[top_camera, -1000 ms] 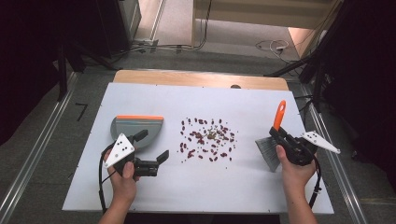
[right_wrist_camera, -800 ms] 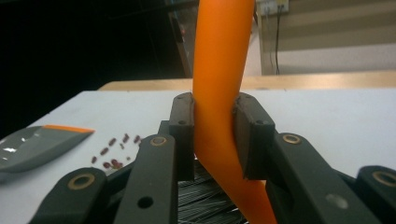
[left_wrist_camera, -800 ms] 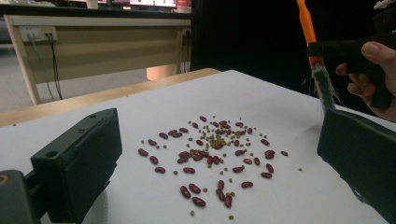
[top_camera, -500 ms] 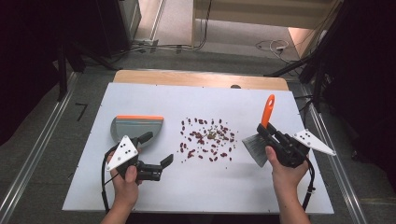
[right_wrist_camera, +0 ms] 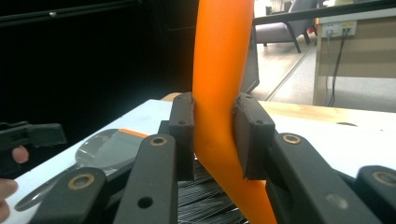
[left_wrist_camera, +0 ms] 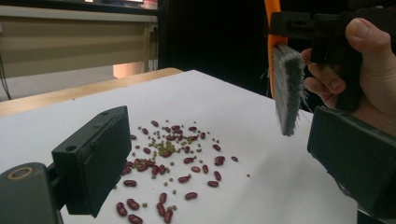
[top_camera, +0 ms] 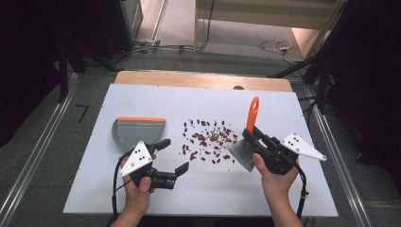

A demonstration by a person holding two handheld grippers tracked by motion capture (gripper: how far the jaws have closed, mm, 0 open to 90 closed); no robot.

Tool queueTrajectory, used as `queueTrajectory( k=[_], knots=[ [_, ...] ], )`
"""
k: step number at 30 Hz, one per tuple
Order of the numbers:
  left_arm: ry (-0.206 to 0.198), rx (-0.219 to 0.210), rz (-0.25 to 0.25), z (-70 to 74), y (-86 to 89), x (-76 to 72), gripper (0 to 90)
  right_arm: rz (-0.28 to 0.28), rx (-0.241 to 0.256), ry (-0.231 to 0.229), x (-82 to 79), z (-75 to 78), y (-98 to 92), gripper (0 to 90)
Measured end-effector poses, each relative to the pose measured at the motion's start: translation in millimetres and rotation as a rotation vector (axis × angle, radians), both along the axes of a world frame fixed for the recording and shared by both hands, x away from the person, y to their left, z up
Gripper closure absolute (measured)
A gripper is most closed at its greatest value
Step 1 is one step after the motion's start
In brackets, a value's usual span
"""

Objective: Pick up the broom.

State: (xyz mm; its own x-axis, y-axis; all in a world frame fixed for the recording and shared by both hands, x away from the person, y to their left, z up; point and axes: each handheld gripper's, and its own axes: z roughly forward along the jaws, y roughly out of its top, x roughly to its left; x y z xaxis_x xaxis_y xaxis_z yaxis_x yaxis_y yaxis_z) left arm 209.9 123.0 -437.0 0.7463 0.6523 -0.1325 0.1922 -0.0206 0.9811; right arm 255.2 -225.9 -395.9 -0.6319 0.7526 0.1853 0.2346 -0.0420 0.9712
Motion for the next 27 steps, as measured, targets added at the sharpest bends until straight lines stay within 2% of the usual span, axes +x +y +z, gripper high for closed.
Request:
queueTrajectory(
  k=[3, 6, 10, 17, 20, 23, 27],
  knots=[
    [0.001, 0.008, -0.017, 0.0, -4.3, -1.3, 7.9, 0.016, -0.01, -0.012, -4.3, 1.0, 8.7, 69.4],
    [0.021, -0.001, -0.042, 0.4, -12.7, -2.9, 8.8, 0.031, -0.019, -0.018, -9.3, 1.3, 18.3, 69.4],
    [0.029, -0.006, -0.061, 1.3, -18.6, -4.7, 12.2, 0.06, -0.006, -0.013, -14.9, 1.3, 30.5, 69.4],
    [0.062, -0.012, -0.113, 1.1, -30.2, -6.6, 16.3, 0.102, -0.037, -0.04, -28.1, 2.7, 52.1, 69.3],
    [0.071, -0.017, -0.133, 1.5, -33.2, -7.6, 19.5, 0.114, -0.038, -0.044, -32.0, 2.2, 58.9, 69.3],
    [0.092, -0.024, -0.179, 2.2, -40.0, -8.9, 22.2, 0.131, -0.038, -0.047, -35.8, 1.9, 65.4, 69.3],
    [0.096, -0.026, -0.193, 3.3, -44.8, -10.9, 29.6, 0.147, -0.045, -0.053, -40.7, 1.0, 73.7, 69.3]
  ],
)
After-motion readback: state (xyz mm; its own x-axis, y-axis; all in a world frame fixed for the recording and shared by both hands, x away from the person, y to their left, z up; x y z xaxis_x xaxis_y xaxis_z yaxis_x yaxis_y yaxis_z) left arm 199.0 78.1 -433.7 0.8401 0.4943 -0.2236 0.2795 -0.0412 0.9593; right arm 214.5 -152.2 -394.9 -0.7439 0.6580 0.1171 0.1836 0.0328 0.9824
